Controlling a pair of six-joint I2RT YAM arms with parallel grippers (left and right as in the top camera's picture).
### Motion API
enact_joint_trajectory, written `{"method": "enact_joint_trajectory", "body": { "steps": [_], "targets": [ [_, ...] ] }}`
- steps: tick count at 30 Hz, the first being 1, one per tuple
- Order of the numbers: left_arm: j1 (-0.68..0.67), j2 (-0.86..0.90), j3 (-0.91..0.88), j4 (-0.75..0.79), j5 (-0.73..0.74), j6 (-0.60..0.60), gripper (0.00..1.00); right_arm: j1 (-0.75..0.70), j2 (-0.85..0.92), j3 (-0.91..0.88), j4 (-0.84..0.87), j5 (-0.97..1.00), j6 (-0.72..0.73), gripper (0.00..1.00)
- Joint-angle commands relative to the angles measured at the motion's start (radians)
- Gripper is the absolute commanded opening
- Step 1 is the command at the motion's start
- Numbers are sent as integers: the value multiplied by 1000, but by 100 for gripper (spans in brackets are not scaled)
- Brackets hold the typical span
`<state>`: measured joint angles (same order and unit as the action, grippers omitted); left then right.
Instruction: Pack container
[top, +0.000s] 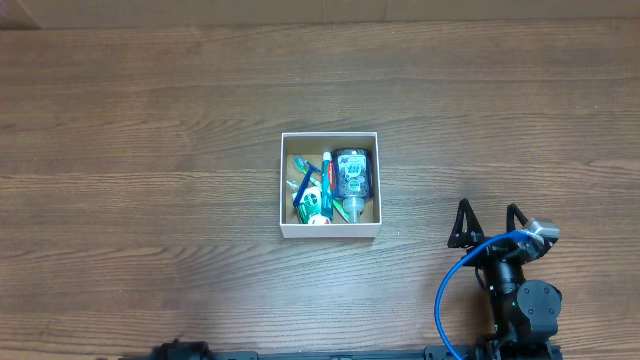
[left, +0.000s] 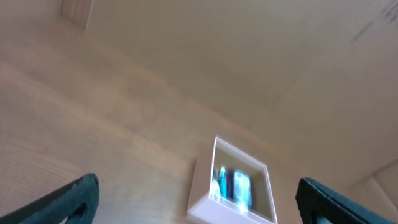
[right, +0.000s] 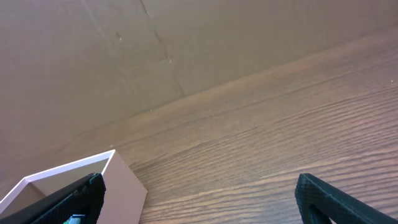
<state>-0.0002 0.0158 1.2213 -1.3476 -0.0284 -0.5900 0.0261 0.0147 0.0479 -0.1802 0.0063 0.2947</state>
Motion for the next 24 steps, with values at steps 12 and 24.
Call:
{"method": "enact_joint_trajectory", "body": {
  "steps": [12, 24],
  "targets": [
    [2, -11, -724, 1032, 167, 539, 100, -2, -11, 2, 5, -1, -3, 100],
    [2, -12, -1108, 1308, 167, 546, 100, -2, -11, 2, 5, -1, -3, 100]
  ]
}}
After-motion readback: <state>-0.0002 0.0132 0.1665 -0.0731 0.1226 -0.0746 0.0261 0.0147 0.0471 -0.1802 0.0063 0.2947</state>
